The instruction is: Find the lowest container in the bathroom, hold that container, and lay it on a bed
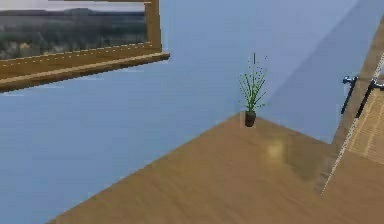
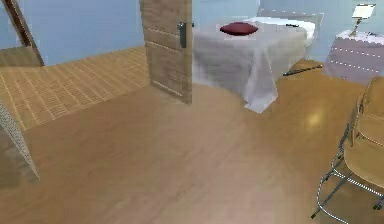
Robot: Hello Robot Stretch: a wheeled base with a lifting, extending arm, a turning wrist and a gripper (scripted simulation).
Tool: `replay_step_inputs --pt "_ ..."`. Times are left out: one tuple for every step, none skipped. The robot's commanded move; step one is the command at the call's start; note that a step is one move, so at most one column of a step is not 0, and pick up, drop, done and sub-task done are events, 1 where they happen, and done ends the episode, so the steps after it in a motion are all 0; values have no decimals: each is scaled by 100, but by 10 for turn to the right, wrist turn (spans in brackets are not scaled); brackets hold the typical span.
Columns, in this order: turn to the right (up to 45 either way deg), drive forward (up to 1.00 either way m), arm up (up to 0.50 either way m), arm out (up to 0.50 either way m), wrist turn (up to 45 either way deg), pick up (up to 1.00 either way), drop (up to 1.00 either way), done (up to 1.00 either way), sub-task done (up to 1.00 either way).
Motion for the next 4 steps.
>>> replay_step_inputs --pt "450 0 0 0 0 0 0 0 0" --pt "120 0 0 0 0 0 0 0 0" --pt "0 100 0 0 0 0 0 0 0" --pt "30 0 0 0 0 0 0 0 0"
